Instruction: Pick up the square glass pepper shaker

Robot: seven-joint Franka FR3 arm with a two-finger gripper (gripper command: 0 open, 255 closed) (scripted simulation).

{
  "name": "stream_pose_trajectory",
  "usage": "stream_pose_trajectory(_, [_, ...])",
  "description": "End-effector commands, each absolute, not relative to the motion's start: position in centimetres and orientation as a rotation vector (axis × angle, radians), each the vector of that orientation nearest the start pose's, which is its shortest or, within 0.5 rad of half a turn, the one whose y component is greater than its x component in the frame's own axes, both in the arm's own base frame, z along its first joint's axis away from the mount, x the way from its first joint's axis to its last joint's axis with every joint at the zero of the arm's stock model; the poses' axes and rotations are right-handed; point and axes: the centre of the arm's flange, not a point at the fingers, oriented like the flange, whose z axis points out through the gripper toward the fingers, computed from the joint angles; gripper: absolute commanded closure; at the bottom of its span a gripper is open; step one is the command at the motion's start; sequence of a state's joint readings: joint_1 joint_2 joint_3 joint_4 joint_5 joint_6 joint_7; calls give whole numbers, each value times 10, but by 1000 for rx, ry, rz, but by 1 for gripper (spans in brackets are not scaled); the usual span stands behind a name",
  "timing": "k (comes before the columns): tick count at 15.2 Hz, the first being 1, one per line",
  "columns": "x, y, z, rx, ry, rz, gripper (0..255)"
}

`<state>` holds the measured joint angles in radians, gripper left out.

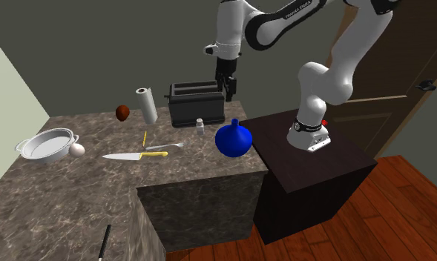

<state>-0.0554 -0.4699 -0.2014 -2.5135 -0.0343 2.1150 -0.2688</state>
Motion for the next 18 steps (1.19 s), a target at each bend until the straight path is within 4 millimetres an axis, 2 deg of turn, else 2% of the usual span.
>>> stream_pose_trajectory(1, [398, -120, 427, -3103, -83, -124, 0])
stream_pose_trajectory(18, [481, -228, 255, -3158, -161, -142, 0])
